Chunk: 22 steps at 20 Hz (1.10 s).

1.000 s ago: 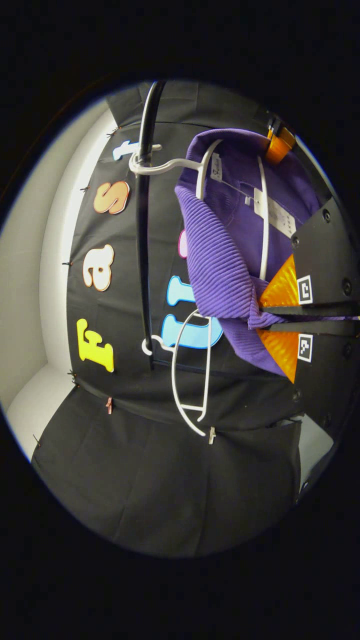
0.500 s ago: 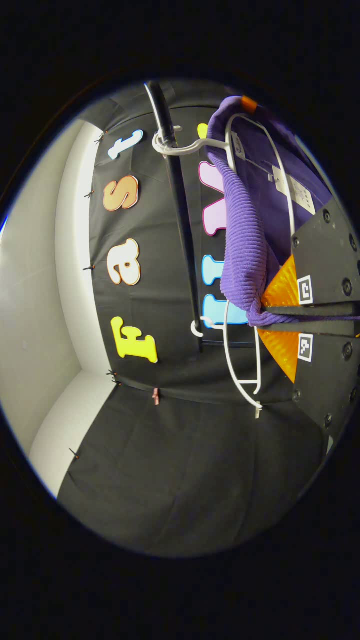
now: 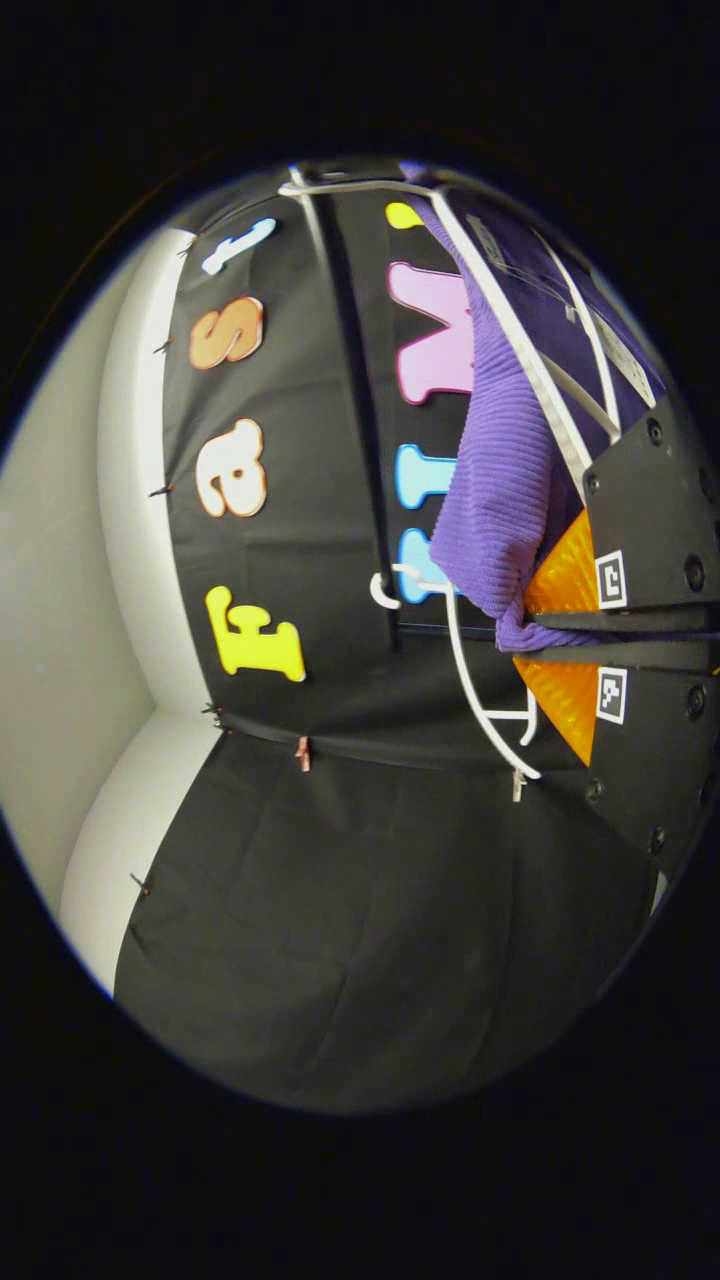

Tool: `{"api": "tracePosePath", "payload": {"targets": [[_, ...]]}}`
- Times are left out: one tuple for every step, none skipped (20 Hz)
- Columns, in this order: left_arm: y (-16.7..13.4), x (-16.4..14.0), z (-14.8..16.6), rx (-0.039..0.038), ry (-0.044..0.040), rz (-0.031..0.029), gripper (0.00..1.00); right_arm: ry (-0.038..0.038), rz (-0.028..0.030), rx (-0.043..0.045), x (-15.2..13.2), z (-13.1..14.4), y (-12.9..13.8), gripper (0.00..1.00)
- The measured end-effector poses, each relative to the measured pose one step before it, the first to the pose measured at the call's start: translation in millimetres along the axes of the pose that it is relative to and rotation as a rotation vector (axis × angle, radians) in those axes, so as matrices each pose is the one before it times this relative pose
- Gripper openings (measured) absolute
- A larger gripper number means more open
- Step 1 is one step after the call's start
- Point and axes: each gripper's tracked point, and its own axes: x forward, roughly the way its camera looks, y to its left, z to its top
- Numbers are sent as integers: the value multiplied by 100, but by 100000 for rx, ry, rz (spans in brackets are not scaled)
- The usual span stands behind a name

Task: Grasp the clothes on the hanger with both hands and then place them into the laundry hamper below.

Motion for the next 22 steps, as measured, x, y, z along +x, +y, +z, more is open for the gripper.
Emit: {"api": "tracePosePath", "payload": {"targets": [[-243,-219,-1380,-204,2297,-416,7,673,139,1289,412,-231,-70,10],[-358,-111,-1284,-1105,2828,-1190,8,506,156,919,206,-178,-78,11],[-372,-250,-1586,-1704,3419,-634,8,897,340,509,43,-318,-55,10],[-297,-205,-1488,-1922,3304,-891,7,561,143,-22,8,-90,-125,11],[-361,-531,-1553,-2711,2643,-811,7,-257,14,84,-20,194,-119,10],[-643,-707,-1268,-3347,2249,-1386,7,-423,-429,110,-62,234,-238,10],[-844,-786,-1151,-2781,1874,-2333,7,-576,-1149,346,-79,314,-608,10],[-1058,-768,-937,-894,1959,-2263,7,-862,-2302,437,-124,409,-958,10],[-1224,-680,-1146,742,1837,-2561,7,-659,-4059,-929,10,190,-1453,10],[-1356,-702,-912,1175,2143,-2856,7,86,-5811,-1154,-49,-17,-2117,10],[-1478,-475,-929,1083,2537,-2653,7,1569,-5799,52,-180,-779,-2044,10],[-1448,-422,-711,886,2388,-3287,7,1883,-5542,831,-87,-641,-1922,10],[-1250,-209,-951,460,2075,-3018,7,1958,-5089,749,-215,-661,-1682,10],[-1246,-267,-692,371,1786,-3204,7,2548,-4199,-289,-183,-788,-1510,10],[-1336,8,-910,273,2091,-3178,7,2540,-3381,-1310,-227,-1013,-1221,10],[-1073,-189,-805,214,2568,-2832,7,2971,-2782,-2026,-302,-1169,-1088,11],[-895,-66,-932,1112,2715,-2788,7,3492,-2094,-2194,-421,-1374,-728,11],[-420,-221,-726,1407,2035,-1632,7,3752,-1250,-1692,-466,-1500,-458,11],[-457,-229,-907,1469,2143,-1502,7,4024,-729,-936,-543,-1583,-286,11],[-287,-199,-807,691,2524,-1566,7,4281,-430,-406,-531,-1669,-266,10],[-305,-263,-970,-46,2635,-1571,7,4241,-597,-390,-549,-1720,-212,11],[-248,-194,-839,-10,2698,-1483,7,4154,-586,-568,-401,-1692,-261,10]]}}
